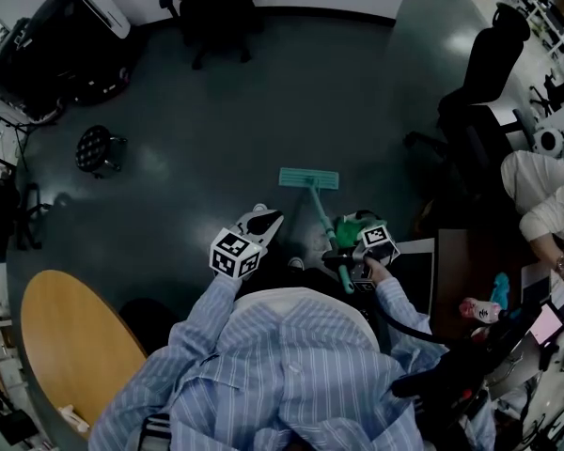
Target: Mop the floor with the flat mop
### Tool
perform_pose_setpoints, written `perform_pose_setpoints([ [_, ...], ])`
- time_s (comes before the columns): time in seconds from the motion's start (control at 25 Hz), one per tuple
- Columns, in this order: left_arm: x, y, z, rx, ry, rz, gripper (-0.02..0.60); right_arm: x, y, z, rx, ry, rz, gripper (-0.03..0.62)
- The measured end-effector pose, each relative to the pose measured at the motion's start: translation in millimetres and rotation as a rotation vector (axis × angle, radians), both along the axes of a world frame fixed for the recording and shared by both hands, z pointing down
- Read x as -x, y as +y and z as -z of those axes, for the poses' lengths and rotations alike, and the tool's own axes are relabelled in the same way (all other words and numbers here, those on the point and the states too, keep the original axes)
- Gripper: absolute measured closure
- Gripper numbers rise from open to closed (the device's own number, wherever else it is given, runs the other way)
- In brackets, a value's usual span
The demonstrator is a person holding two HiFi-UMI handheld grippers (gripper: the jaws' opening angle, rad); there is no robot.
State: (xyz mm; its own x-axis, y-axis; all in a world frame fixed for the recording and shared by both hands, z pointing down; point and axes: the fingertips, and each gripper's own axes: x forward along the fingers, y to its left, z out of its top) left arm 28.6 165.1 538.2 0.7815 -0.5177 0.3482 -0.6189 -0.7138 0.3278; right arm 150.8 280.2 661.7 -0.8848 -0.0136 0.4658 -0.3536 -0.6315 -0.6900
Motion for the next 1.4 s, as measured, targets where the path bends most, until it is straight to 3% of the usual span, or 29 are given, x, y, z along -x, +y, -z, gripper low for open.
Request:
perform_pose_setpoints([
  [0.36,-11.4,-12.1,6.8,-0.050,-0.025,0.017,0.566,-9.8,-7.2,0.6,-0.033,-0.035,0.061,0.497],
  [0.68,-0.3,-37.5,20.5,-0.055,0.005,0.058,0.566,-13.9,-32.7,-8.5,-0.033,0.005,0.055,0.497],
  [0.96,-7.3,-72.8,16.2,-0.034,0.026,0.029,0.566,-5.7,-84.3,-4.0,-0.037,-0.006,0.028,0.497],
  [1.24,-2.9,-141.0,-1.5,0.025,0.029,-0.013,0.566,6.9,-163.5,-1.0,-0.038,-0.009,0.014,0.497],
  [1.4,2.0,-176.4,-3.7,0.037,0.043,0.003,0.566,5.8,-189.2,-3.6,-0.029,-0.002,0.032,0.497],
])
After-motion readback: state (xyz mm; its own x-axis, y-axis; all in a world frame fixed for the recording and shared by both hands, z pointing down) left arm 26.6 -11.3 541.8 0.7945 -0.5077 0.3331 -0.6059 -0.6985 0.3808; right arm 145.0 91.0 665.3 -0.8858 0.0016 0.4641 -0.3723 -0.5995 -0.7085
